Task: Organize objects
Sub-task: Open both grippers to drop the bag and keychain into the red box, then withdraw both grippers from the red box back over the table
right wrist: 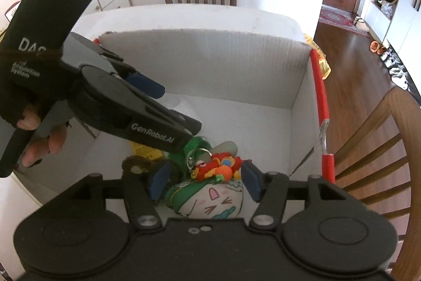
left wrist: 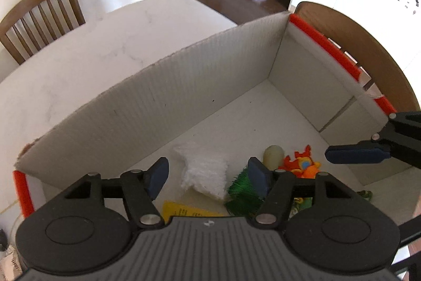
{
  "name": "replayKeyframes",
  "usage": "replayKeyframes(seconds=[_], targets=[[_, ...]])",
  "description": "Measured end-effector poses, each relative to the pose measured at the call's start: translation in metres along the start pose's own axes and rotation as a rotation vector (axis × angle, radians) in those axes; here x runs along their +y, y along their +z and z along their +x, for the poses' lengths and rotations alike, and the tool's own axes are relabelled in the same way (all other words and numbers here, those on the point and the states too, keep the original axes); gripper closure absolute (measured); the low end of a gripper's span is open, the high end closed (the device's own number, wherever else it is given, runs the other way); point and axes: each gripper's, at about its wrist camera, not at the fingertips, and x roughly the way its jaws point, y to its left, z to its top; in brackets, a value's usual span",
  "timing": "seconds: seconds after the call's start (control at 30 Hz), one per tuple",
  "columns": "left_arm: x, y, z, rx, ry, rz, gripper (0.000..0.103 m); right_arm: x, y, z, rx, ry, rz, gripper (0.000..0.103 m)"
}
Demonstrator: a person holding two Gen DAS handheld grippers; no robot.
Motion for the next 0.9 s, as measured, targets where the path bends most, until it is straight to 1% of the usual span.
replayKeyframes(seconds=[0.1,0.17,0.23,0.37,0.47,0.6,0.73,0.8,0.9], targets=[[0.0,-0.006,-0.016,-0.031,-0.008,-0.004,0.037,0.004,-0.002,-0.011,-0.025,0.008,0.001,0.043],[-0.006,0.007,-0.016,-0.056,-0.007,-0.015,0.037,0.005,-0.002,-0.016,-0.039,0.01,0.001,0.043],[-0.006,0.006,-0.026,-0.076,-0.006,-0.022,0.037,0.008,-0.005,-0.024,-0.054,0.01,-0.002,0.041],[-0.003,0.002,-0.045,-0.117,0.009,-0.022,0.037,0.013,-0.01,-0.038,-0.08,0.016,-0.001,0.04],[-0.001,-0.004,-0.06,-0.144,0.002,-0.032,0.037,0.017,-0.012,-0.046,-0.1,0.021,0.003,0.037],[0.0,-0.011,-0.08,-0.184,-0.007,-0.042,0.037,0.018,-0.01,-0.059,-0.131,0.028,0.009,0.036],[0.0,-0.022,-0.099,-0.225,-0.001,-0.048,0.037,0.021,-0.008,-0.07,-0.169,0.033,0.017,0.03],[0.002,-0.028,-0.108,-0.248,-0.001,-0.057,0.031,0.024,-0.008,-0.076,-0.185,0.038,0.018,0.029],[0.005,-0.039,-0.125,-0.282,-0.006,-0.072,0.031,0.032,-0.007,-0.084,-0.202,0.04,0.011,0.025]])
